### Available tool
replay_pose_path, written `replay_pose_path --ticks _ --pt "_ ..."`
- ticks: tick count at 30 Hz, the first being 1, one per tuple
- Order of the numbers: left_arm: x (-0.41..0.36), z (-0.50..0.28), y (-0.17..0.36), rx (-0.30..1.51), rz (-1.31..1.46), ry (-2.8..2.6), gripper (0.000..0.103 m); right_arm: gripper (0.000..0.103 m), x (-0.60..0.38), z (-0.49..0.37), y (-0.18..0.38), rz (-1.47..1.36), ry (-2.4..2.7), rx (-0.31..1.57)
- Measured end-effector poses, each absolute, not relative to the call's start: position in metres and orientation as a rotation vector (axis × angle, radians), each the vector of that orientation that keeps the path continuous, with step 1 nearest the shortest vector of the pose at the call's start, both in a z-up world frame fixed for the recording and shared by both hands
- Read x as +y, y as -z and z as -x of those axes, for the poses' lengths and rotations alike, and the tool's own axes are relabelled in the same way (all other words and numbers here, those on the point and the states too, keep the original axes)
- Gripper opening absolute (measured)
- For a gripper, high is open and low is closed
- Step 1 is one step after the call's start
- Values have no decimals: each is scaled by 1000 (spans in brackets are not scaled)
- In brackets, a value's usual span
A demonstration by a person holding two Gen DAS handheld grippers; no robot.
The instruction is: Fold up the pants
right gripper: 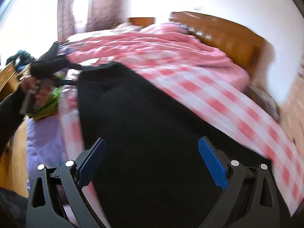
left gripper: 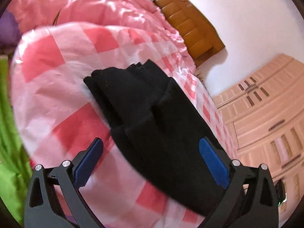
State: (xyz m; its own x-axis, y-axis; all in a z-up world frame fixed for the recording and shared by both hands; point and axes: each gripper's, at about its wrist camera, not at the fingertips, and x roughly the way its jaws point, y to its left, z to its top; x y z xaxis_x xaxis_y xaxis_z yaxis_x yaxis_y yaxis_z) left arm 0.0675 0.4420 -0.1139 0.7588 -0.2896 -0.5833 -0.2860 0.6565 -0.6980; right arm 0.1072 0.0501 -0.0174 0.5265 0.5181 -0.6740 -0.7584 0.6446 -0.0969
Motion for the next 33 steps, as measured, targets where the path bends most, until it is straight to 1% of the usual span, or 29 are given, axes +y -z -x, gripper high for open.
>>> replay_pose_path --ticks 5,9,12,17,18,19,20,21,22,23,25,27,30,33 --pt "456 -84 125 681 986 66 100 95 111 -111 17 421 -932 664" --pt "465 -94 127 645 987 50 101 95 145 -136 33 322 -972 776" --pt "465 -97 128 617 997 -12 101 95 169 -149 45 305 -948 812" --pt "451 -98 124 620 861 -54 100 95 179 -168 66 305 -862 890" --pt "451 -98 123 615 847 -56 97 95 177 -170 68 298 -859 899" --pt "450 -97 123 626 818 -100 48 95 177 -170 69 294 -859 903" --pt "452 -98 125 653 818 -113 38 95 177 -170 70 295 -858 904" --pt "455 -96 127 649 861 -96 35 95 177 -171 71 296 -858 908" --pt "457 -93 126 634 874 -93 30 95 178 -171 73 302 -860 914" --pt "455 -91 121 633 844 -104 28 95 180 -170 75 317 -856 918" --pt "443 -88 104 622 746 -144 26 95 183 -167 78 355 -842 919" --pt "421 -85 77 590 600 -191 26 99 188 -164 81 391 -831 913" --pt "389 -85 42 542 454 -215 26 99 191 -164 83 414 -831 917" --pt "332 -79 1 479 257 -178 26 96 169 -170 72 310 -903 938"
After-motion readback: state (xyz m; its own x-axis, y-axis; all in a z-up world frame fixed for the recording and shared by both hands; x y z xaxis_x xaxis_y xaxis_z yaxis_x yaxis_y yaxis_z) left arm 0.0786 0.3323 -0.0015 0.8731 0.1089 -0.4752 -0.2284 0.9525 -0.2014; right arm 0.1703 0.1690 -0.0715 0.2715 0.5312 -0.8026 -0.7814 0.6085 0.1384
